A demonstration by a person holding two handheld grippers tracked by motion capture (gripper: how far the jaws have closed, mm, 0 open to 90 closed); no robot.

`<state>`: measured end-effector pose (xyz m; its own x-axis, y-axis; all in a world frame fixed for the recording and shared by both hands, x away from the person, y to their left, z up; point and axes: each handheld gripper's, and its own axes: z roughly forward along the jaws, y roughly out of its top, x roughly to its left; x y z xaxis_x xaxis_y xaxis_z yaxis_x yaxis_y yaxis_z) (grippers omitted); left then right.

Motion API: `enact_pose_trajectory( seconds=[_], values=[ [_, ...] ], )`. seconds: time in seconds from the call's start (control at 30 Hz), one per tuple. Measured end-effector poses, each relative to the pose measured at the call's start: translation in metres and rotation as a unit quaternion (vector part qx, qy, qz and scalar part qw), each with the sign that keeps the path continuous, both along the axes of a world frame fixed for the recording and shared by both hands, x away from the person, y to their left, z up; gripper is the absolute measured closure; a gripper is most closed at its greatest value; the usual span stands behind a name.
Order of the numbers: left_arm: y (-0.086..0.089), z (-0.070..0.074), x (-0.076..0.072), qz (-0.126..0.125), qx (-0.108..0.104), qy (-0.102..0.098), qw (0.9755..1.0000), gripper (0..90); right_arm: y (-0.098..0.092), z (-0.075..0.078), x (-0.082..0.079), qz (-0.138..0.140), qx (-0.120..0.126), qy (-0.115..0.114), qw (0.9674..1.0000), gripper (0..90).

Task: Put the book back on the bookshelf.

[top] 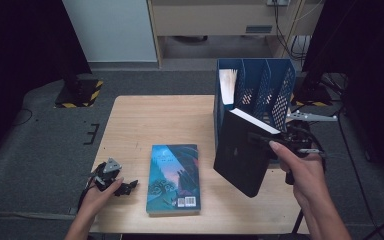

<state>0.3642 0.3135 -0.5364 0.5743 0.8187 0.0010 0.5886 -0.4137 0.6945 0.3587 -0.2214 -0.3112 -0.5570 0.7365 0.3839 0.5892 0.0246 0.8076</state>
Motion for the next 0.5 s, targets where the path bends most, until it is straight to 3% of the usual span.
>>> enact_pose_trajectory(
  seconds=[0.27,0.5],
  values=[
    [0.0,0.0,0.0,0.001,0.0,-0.001,1.0,0.0,-0.023,0.008,-0.003,-0.029,0.005,-0.007,0.9995,53.2],
    [0.0,0.0,0.0,0.002,0.0,-0.001,1.0,0.0,-0.037,0.023,-0.004,-0.048,0.01,-0.017,0.9987,53.2]
  ],
)
